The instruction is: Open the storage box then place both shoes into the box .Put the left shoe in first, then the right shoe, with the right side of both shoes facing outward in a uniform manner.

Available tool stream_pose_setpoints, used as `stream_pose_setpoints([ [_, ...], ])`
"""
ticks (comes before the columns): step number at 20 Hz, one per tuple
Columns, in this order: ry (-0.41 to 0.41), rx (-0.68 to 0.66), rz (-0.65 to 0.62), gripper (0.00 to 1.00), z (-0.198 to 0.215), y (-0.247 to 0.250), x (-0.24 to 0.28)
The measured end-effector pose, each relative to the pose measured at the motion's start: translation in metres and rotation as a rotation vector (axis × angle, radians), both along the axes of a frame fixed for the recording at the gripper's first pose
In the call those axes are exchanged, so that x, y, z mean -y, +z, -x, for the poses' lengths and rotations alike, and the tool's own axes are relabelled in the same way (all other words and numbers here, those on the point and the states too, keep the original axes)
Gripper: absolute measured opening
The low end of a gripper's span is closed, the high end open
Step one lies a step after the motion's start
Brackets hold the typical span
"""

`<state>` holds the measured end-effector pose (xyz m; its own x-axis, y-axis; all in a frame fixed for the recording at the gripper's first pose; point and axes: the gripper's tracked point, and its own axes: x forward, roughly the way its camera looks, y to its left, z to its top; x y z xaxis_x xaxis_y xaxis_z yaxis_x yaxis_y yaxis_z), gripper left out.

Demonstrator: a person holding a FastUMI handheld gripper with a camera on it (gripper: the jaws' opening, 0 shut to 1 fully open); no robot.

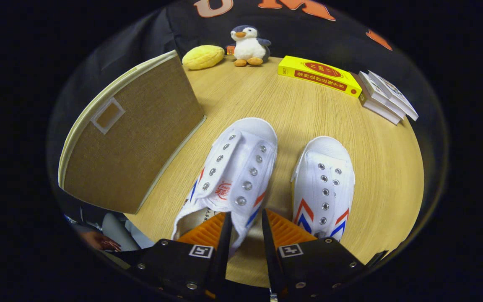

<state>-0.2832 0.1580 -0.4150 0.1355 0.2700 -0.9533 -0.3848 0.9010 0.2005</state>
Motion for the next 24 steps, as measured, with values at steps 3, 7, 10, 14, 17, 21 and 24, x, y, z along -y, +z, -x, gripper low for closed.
stream_pose_setpoints([
  [3, 0.010, 0.046, 0.030, 0.34, -0.009, 0.001, 0.007],
  [7, -0.029, 0.075, 0.000, 0.34, -0.023, -0.009, -0.003],
  [10, -0.065, 0.040, -0.026, 0.29, -0.024, -0.012, -0.004],
  [14, -0.168, -0.010, -0.040, 0.09, -0.030, -0.012, 0.001],
  [17, -0.274, -0.055, -0.080, 0.05, -0.037, 0.000, -0.003],
  [21, -0.308, -0.071, -0.101, 0.05, -0.042, 0.026, -0.008],
  [24, -0.343, -0.051, -0.132, 0.05, -0.059, 0.058, -0.014],
])
